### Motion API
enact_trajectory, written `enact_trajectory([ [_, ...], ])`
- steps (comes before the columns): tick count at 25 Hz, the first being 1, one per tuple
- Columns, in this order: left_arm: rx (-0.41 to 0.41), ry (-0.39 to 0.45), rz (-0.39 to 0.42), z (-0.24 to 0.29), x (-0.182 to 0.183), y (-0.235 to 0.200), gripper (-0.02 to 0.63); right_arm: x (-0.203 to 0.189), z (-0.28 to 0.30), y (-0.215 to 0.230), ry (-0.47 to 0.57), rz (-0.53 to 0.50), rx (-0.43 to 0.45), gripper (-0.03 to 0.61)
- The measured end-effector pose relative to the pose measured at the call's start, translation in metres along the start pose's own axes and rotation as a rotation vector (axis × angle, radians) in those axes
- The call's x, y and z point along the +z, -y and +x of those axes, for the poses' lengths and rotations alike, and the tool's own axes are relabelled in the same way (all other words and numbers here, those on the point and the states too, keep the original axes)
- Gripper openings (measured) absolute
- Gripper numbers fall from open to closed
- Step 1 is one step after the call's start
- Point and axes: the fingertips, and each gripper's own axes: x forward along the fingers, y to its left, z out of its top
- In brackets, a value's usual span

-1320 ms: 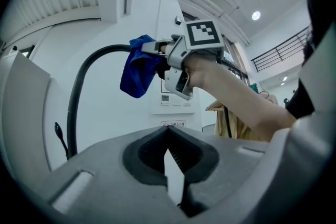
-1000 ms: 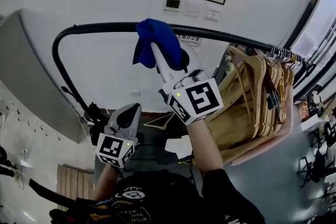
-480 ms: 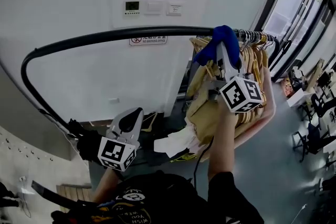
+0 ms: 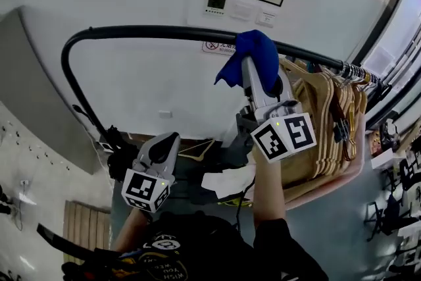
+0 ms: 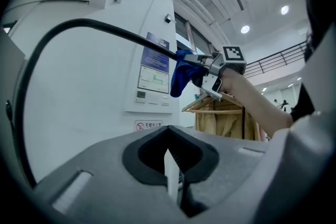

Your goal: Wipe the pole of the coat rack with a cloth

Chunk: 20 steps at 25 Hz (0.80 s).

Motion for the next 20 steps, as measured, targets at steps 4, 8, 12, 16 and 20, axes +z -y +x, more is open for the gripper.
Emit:
enact_trajectory([
  [4, 0.158, 0.001, -0.007, -0.043, -0.002, -0.045, 0.005, -0.034, 0.056, -0.088, -0.02, 0.043, 0.211, 0.063],
  [8, 0.269, -0.001, -0.02, -0.088, -0.003, -0.084, 0.005, -0.059, 0.105, -0.163, -0.037, 0.071, 0.339, 0.063],
  [12, 0.36, -0.005, -0.036, -0.122, -0.003, -0.112, 0.005, -0.073, 0.147, -0.226, -0.057, 0.135, 0.441, 0.063],
  [16, 0.357, 0.002, -0.032, -0.128, 0.001, -0.121, 0.005, -0.078, 0.164, -0.258, -0.076, 0.13, 0.478, 0.064],
  [20, 0.288, -0.003, -0.036, -0.11, 0.0, -0.113, 0.005, -0.072, 0.145, -0.225, -0.08, 0.121, 0.428, 0.063],
])
